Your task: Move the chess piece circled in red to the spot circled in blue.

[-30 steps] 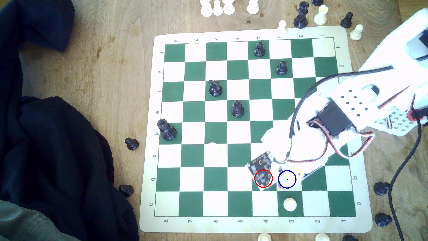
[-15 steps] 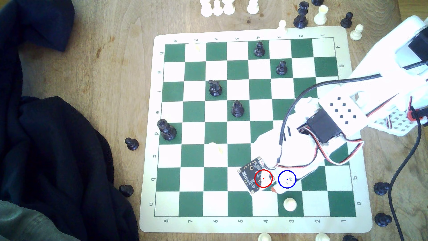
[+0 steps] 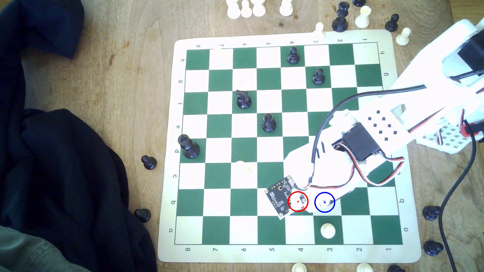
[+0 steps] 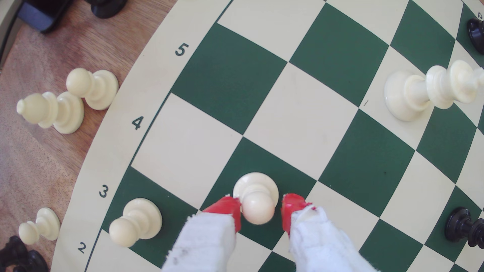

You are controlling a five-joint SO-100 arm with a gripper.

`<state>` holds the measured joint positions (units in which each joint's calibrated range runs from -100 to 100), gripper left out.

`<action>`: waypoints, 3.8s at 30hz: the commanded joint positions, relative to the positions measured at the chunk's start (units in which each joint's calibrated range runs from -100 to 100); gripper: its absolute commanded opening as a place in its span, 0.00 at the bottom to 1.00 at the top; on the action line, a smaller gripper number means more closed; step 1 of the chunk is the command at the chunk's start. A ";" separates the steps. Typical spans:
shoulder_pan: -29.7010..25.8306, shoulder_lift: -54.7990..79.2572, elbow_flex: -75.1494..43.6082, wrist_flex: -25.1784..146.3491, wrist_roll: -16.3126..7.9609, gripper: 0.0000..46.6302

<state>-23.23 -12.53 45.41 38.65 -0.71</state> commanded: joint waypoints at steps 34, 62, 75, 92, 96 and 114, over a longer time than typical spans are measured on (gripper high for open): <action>-6.45 -34.50 14.88 7.79 -2.20 0.01; -6.14 -17.86 15.42 -1.05 -1.66 0.01; -5.05 -16.25 15.42 -1.05 -1.37 0.09; 1.13 -50.04 20.23 19.26 -1.61 0.36; 5.28 -59.88 24.67 22.62 -1.66 0.38; 17.48 -83.23 40.35 5.91 -0.54 0.12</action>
<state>-6.27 -95.64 86.35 54.18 -1.64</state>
